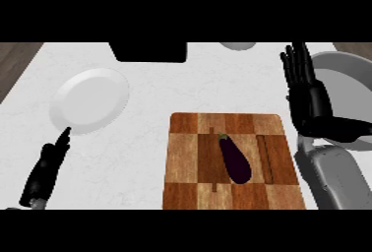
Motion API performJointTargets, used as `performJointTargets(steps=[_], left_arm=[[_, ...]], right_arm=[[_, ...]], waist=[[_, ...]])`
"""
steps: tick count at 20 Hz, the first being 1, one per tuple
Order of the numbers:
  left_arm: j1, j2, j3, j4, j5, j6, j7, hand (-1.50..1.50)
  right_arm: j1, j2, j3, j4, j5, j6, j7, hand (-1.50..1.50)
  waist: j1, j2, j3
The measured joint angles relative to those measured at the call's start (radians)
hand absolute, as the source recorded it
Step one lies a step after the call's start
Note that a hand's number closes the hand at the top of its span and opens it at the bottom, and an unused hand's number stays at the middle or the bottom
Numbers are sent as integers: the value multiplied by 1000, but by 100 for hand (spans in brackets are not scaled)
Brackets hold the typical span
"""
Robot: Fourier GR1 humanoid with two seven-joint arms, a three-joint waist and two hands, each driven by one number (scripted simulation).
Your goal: Pick the eggplant from the cutting board and place it in the pot
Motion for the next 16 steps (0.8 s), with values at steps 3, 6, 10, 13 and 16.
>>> performJointTargets(steps=[3,6,10,13,16], left_arm=[[-7,-37,25,-55,7,25,-54,0],[-49,-102,47,-132,23,50,-131,0],[-53,-160,59,-206,48,54,-202,0],[-32,-218,36,-248,38,70,-250,0],[-22,-239,37,-260,36,61,-280,0]], right_arm=[[28,-55,-3,-74,0,69,-56,150],[20,-139,-15,-146,7,160,-141,150],[127,-243,-73,-107,178,44,-154,-150],[262,-209,-47,-179,229,0,-261,-150],[386,-185,-10,-296,259,-14,-358,-150]], waist=[[-15,18,1],[-29,19,1],[-54,25,-3],[-48,32,0],[-45,35,1]])
